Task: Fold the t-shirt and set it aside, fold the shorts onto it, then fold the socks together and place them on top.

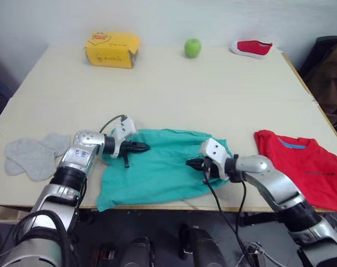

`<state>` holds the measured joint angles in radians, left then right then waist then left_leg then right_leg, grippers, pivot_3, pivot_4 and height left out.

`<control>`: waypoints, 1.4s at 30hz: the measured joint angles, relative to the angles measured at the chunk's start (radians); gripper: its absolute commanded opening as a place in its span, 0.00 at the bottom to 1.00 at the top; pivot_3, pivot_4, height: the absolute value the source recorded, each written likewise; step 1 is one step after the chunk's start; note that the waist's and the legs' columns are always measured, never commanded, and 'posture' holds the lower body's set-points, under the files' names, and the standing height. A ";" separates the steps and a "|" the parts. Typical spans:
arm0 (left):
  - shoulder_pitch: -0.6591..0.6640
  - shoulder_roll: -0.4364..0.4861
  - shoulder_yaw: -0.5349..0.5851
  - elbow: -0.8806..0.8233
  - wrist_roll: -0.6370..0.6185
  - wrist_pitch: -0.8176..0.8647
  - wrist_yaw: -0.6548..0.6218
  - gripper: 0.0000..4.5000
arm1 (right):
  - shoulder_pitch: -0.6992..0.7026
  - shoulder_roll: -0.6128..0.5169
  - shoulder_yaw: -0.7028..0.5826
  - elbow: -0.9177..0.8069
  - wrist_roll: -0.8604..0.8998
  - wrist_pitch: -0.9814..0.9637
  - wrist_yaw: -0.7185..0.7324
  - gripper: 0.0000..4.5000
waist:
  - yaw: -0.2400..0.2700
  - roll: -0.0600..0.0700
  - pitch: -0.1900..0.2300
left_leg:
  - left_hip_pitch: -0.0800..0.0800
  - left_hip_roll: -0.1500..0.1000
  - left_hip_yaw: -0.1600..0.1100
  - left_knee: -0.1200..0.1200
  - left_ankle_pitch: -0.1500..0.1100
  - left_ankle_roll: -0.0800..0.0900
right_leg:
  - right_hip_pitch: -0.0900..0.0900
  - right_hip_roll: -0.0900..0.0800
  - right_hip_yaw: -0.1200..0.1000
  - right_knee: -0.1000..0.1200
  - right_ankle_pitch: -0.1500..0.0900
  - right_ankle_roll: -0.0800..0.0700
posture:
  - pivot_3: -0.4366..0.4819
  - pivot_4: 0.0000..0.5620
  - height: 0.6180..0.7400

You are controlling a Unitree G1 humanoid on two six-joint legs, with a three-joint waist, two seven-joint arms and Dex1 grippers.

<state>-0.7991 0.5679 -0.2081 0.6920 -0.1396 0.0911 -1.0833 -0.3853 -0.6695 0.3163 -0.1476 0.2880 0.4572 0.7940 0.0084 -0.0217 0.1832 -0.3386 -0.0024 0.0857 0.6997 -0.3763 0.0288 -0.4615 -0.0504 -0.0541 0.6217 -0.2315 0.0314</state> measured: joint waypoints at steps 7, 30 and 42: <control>-0.098 0.008 0.083 0.269 0.036 -0.127 0.067 0.00 | 0.165 -0.152 -0.173 -0.098 0.050 0.034 0.074 0.01 | 0.011 -0.001 0.000 | 0.001 0.000 0.001 0.000 -0.001 0.002 | 0.001 -0.001 0.001 -0.001 0.001 0.002 | 0.48 0.27 1.00; 0.346 0.069 0.019 -0.571 -0.113 0.252 0.000 0.00 | -0.197 0.146 0.023 0.186 -0.051 0.081 -0.058 0.01 | -0.012 0.000 0.000 | 0.002 0.002 0.001 -0.002 -0.001 -0.003 | -0.002 0.001 0.002 0.001 -0.002 -0.003 | 0.48 0.27 1.00; 0.338 -0.005 0.049 -0.537 -0.120 0.256 0.028 0.00 | 0.067 -0.004 -0.544 -0.118 0.274 0.377 -0.127 0.09 | -0.006 0.000 0.001 | 0.002 0.003 -0.001 -0.002 -0.001 -0.002 | -0.001 0.000 0.002 -0.001 -0.002 -0.003 | 0.48 0.27 1.00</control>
<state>-0.4606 0.5631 -0.1592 0.1549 -0.2600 0.3468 -1.0557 -0.3185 -0.6730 -0.2277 -0.2658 0.5618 0.8344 0.6667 0.0024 -0.0218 0.1837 -0.3367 0.0004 0.0852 0.6974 -0.3773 0.0268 -0.4627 -0.0500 -0.0525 0.6212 -0.2332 0.0285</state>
